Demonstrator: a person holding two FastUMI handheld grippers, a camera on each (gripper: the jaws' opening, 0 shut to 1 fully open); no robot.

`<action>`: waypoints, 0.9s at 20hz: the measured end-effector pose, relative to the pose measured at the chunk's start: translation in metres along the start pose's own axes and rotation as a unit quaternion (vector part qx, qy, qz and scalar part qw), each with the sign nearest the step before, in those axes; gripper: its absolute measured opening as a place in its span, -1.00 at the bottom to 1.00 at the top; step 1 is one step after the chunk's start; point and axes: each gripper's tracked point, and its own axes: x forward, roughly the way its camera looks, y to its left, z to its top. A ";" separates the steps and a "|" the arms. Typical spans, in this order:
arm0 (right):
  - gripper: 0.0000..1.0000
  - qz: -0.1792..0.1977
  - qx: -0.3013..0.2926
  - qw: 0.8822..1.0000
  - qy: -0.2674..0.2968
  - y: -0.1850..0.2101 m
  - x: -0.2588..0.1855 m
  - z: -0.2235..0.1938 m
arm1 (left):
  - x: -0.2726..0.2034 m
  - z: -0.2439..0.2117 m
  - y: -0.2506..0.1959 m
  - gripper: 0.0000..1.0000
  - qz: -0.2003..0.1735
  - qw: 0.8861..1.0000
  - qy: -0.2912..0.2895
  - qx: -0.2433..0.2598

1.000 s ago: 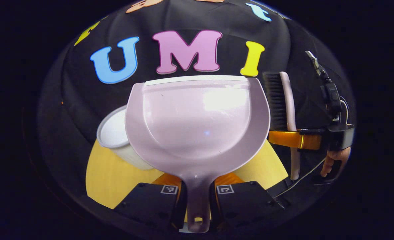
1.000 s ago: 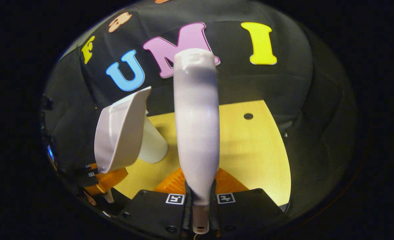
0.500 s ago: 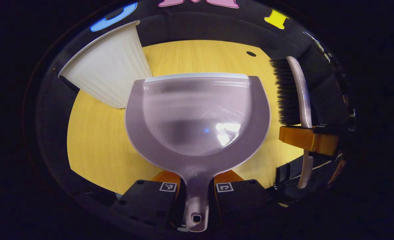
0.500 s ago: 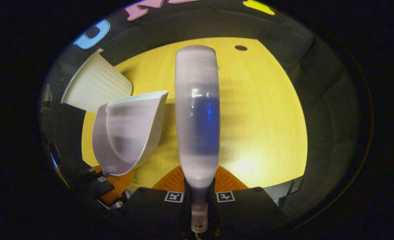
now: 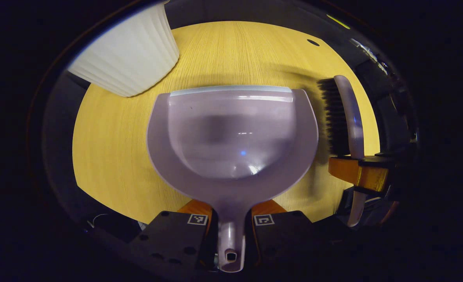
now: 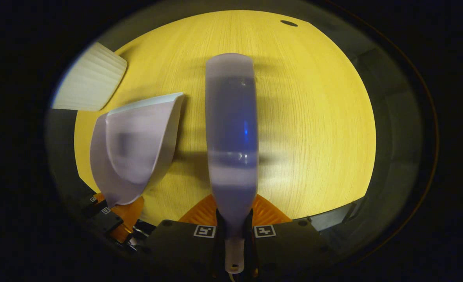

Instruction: Pick up the small broom and dustpan from the desktop, sweep the trash into the dustpan with the broom, and then empty the trash into the garbage bin.

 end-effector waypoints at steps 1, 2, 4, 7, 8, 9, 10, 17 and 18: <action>-0.58 -0.004 0.000 1.000 0.009 -0.004 0.013 0.003 | -0.002 0.001 0.002 -0.47 0.004 1.000 0.006 0.003; -0.58 -0.008 0.000 1.000 0.022 -0.008 0.021 0.007 | -0.004 0.003 0.002 -0.50 0.007 1.000 0.014 0.003; -0.58 -0.010 -0.001 0.999 0.040 -0.013 0.030 0.011 | -0.007 0.008 0.001 -0.47 0.008 1.000 0.019 0.004; -0.58 -0.011 0.004 0.999 0.045 -0.012 0.043 0.012 | -0.002 0.008 -0.001 -0.47 0.011 0.999 0.029 0.009; -0.56 -0.013 0.004 0.999 0.045 -0.013 0.043 0.012 | -0.001 0.008 -0.002 -0.47 0.012 0.999 0.037 0.009; -0.53 -0.012 0.003 0.999 0.046 -0.014 0.044 0.010 | 0.002 0.005 0.000 -0.44 0.011 0.999 0.047 0.010; -0.53 -0.012 0.002 0.999 0.046 -0.016 0.045 0.009 | 0.006 0.004 0.000 -0.46 0.010 0.999 0.051 0.010; 0.11 -0.018 0.008 0.998 0.061 -0.017 0.038 0.003 | 0.003 -0.005 -0.008 0.14 -0.007 0.996 0.092 0.020; 0.56 -0.018 0.010 0.998 0.060 -0.017 0.038 0.002 | 0.003 -0.004 -0.008 0.36 -0.005 0.996 0.090 0.021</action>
